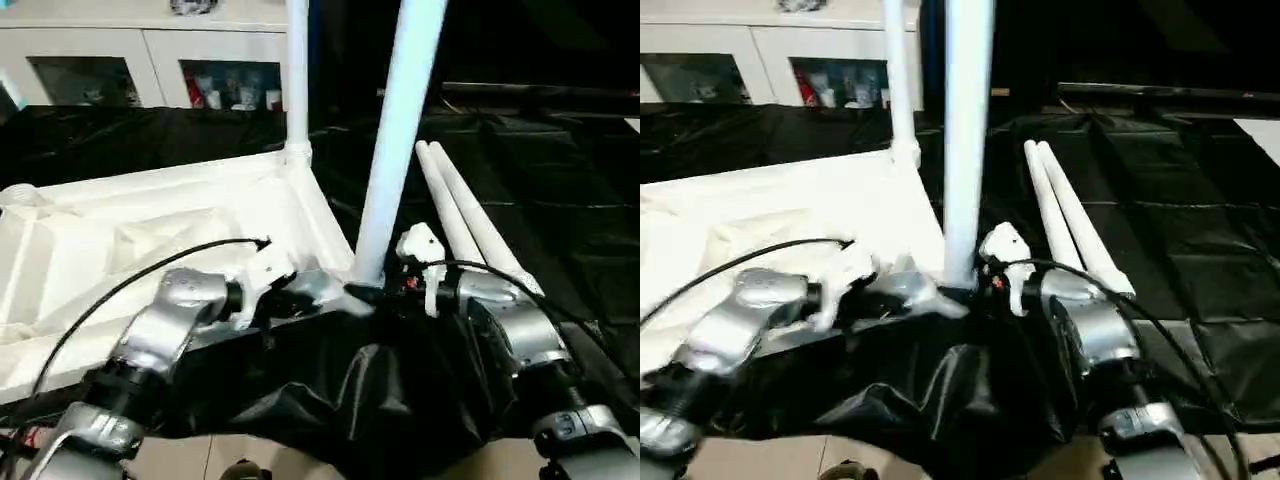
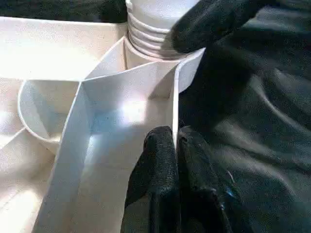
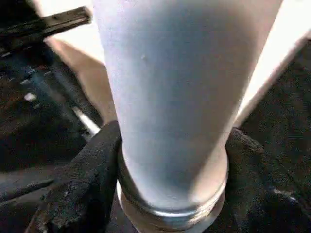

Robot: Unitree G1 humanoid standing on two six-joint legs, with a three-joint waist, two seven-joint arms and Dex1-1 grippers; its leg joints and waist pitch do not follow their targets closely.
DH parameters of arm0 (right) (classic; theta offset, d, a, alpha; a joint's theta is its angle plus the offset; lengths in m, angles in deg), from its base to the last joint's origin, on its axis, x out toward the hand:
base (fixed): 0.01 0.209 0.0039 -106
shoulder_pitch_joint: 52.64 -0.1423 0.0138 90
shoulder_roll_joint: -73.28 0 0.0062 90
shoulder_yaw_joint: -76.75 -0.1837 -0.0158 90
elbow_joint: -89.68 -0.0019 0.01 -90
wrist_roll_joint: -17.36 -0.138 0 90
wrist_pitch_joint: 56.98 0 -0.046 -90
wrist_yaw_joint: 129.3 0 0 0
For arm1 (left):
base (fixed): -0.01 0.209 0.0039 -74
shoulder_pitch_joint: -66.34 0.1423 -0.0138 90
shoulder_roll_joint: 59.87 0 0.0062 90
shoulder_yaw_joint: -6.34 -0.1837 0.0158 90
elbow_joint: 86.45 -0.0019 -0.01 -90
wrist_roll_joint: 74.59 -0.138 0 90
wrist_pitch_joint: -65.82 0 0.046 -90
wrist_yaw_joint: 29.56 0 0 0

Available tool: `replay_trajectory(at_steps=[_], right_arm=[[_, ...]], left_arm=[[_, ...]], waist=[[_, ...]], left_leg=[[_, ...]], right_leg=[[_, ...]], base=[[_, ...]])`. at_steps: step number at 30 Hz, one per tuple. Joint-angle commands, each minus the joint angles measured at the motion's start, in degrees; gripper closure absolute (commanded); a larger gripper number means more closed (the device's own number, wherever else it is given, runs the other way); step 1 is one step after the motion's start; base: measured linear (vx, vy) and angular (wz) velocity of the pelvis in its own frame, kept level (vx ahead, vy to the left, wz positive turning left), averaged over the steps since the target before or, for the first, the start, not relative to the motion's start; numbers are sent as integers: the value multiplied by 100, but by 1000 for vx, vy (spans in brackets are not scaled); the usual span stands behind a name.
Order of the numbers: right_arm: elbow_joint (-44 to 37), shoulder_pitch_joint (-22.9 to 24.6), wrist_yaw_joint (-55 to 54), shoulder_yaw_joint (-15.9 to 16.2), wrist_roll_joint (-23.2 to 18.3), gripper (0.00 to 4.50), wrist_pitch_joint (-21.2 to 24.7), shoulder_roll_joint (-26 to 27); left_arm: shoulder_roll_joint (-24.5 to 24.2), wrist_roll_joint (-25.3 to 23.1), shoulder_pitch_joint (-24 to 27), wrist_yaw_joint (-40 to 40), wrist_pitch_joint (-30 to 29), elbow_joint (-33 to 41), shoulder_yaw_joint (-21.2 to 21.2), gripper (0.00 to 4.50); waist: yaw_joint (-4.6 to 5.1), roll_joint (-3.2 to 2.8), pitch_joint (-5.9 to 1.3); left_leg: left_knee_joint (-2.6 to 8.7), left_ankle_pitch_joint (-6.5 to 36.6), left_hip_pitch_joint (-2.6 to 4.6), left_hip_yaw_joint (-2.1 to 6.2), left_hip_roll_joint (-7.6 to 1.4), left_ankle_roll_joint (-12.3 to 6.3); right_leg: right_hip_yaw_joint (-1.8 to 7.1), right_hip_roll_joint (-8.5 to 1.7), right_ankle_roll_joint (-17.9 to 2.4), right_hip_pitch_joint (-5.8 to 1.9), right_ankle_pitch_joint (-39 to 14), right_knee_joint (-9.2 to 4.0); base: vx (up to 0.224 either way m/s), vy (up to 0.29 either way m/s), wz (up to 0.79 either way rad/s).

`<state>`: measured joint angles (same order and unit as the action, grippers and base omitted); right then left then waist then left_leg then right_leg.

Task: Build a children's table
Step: Rotate leg to tighten

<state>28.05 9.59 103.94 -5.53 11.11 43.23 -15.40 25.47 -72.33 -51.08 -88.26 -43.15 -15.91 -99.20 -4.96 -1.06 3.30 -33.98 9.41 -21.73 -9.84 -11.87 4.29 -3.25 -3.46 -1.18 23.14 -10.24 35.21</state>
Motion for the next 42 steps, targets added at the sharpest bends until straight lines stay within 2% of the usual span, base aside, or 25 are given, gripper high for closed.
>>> replay_trajectory(at_steps=[1, 2, 3, 5, 7, 8, 9, 11, 12, 13, 17, 18, 19, 23, 26, 27, 29, 30, 32, 33, 35, 36, 39, 40, 42], right_arm=[[267, -25, -415, 164, 124, 178, 55, 320], [489, -91, -865, 66, 168, 178, 77, 514], [781, -193, -1453, -77, 188, 178, 115, 791], [1030, -298, -1948, -209, 170, 178, 165, 1050], [1264, -433, -2414, -335, 165, 178, 188, 1289], [1455, -562, -2790, -448, 148, 178, 210, 1460], [1455, -562, -2790, -448, 148, 178, 210, 1460], [1648, -716, -3107, -510, 182, 178, 88, 1629], [1746, -780, -3111, -521, 230, 123, -54, 1709], [1739, -781, -3006, -558, 180, 123, -69, 1746], [1705, -760, -2900, -572, 148, 87, -69, 1740], [1686, -744, -2935, -470, 293, 87, -177, 1661], [1660, -734, -3021, -438, 375, 64, -248, 1613], [1341, -603, -3243, -415, 508, 64, -313, 1394], [1018, -444, -3259, -481, 541, 64, -276, 1237], [875, -363, -3247, -522, 539, 61, -232, 1190], [807, -319, -3238, -529, 539, 61, -208, 1168], [749, -259, -3223, -522, 542, 61, -207, 1149], [740, -230, -3229, -513, 542, 61, -203, 1149], [751, -210, -3228, -478, 562, 61, -204, 1163], [726, -182, -3231, -427, 566, 61, -180, 1177], [655, -146, -3198, -352, 546, 61, -109, 1229], [574, -114, -3127, -258, 538, 61, -54, 1282], [488, -84, -3049, -183, 524, 61, -9, 1336], [423, -67, -2994, -132, 508, 61, 21, 1372]], left_arm=[[316, 61, -362, 706, -38, -129, 320, 450], [474, 10, -508, 1021, -73, -310, 386, 450], [703, -50, -724, 1471, -125, -574, 479, 450], [913, -92, -921, 1879, -124, -813, 564, 450], [1114, -117, -1104, 2231, -149, -1036, 648, 450], [1252, -134, -1228, 2461, -152, -1175, 693, 450], [1252, -134, -1228, 2461, -152, -1175, 693, 450], [1379, -183, -1324, 2642, -102, -1284, 668, 450], [1435, -230, -1346, 2635, -42, -1321, 614, 450], [1438, -273, -1325, 2565, 28, -1308, 544, 450], [1434, -301, -1295, 2517, 103, -1300, 485, 450], [1426, -305, -1304, 2555, 179, -1354, 483, 450], [1415, -313, -1322, 2571, 244, -1412, 477, 450], [1426, -327, -1434, 2696, 542, -1646, 524, 450], [1495, -394, -1634, 3005, 890, -1944, 647, 450], [1572, -286, -1741, 3062, 970, -2054, 810, 405], [1605, -208, -1783, 3048, 981, -2062, 889, 394], [1598, -236, -1862, 3270, 1123, -2096, 941, 394], [1557, -306, -1900, 3451, 1200, -2120, 939, 370], [1458, -366, -1893, 3604, 1230, -2074, 968, 358], [1336, -417, -1872, 3727, 1247, -2031, 1004, 351], [1079, -505, -1773, 3887, 1165, -1901, 1096, 344], [792, -591, -1635, 4036, 971, -1774, 1228, 344], [497, -707, -1457, 4173, 788, -1613, 1405, 344], [245, -794, -1295, 4282, 688, -1461, 1509, 344]], waist=[[24, 23, -402], [39, 20, -392], [62, 19, -377], [59, 6, -389], [36, 17, -415], [43, -47, -412], [58, -17, -424], [38, -38, -434], [36, -30, -453], [31, -24, -461], [51, -21, -438], [66, -18, -434], [85, -13, -429], [139, 9, -425], [123, 9, -443], [104, -2, -458], [88, -7, -473], [71, -14, -495], [59, -38, -477], [53, -43, -466], [64, -10, -444], [86, -8, -434], [174, -44, -431], [182, -65, -441], [183, -61, -428]], left_leg=[[388, 1308, 104, 16, -105, -61], [387, 1333, 111, 5, -102, -52], [390, 1451, 132, 11, -71, 57], [396, 1448, 137, 19, -80, 95], [393, 1315, 115, 24, -89, 51], [390, 1286, 111, 27, -84, 59], [387, 1273, 123, 22, -70, 71], [382, 1194, 111, 25, -79, 46], [373, 1094, 102, 21, -81, 0], [366, 1001, 89, 14, -78, -52], [379, 1081, 80, 15, -75, -134], [381, 1125, 81, 16, -78, -124], [387, 1174, 78, 17, -76, -103], [385, 1187, 80, 19, -69, -115], [371, 1057, 77, 15, -71, -182], [348, 881, 67, 9, -63, -242], [336, 736, 43, 16, -70, -291], [321, 637, 37, 21, -80, -318], [320, 663, 40, 24, -95, -365], [328, 778, 51, 24, -93, -359], [344, 909, 44, 23, -83, -311], [348, 962, 38, 23, -79, -277], [365, 1099, 45, 39, -83, -184], [357, 1138, 78, 35, -92, -157], [376, 1172, 70, 41, -96, -122]], right_leg=[[238, -401, -1031, -277, -1503, -454], [243, -393, -1026, -252, -1543, -467], [235, -393, -959, -241, -1897, -502], [238, -397, -920, -242, -1922, -505], [243, -402, -933, -272, -1584, -476], [250, -397, -964, -255, -1474, -459], [241, -381, -992, -259, -1370, -465], [240, -388, -1041, -279, -1138, -438], [241, -388, -1082, -294, -905, -416], [239, -390, -1131, -306, -695, -401], [228, -391, -1142, -325, -751, -413], [229, -394, -1129, -324, -854, -425], [226, -393, -1108, -324, -954, -434], [228, -389, -1097, -317, -1033, -454], [236, -385, -1087, -329, -860, -436], [241, -374, -1127, -332, -573, -418], [235, -392, -1211, -349, -327, -385], [228, -396, -1297, -356, -97, -353], [217, -394, -1373, -342, 21, -337], [212, -398, -1347, -339, -106, -354], [211, -403, -1272, -357, -380, -375], [214, -402, -1232, -354, -549, -390], [207, -384, -1147, -334, -779, -399], [215, -380, -1172, -305, -792, -403], [209, -369, -1169, -299, -823, -396]], base=[[0, 0, 0], [0, 0, 0], [0, 0, 0], [0, 0, 0], [0, 0, 0], [0, 0, 0], [0, 0, 0], [0, 0, 0], [0, 0, 0], [0, 0, 0], [0, 0, 0], [0, 0, 0], [0, 0, 0], [0, 0, 0], [0, 0, 0], [0, 0, 0], [0, 0, 0], [0, 0, 0], [0, 0, 0], [0, 0, 0], [0, 0, 0], [0, 0, 0], [0, 0, 0], [0, 0, 0], [0, 0, 0]])
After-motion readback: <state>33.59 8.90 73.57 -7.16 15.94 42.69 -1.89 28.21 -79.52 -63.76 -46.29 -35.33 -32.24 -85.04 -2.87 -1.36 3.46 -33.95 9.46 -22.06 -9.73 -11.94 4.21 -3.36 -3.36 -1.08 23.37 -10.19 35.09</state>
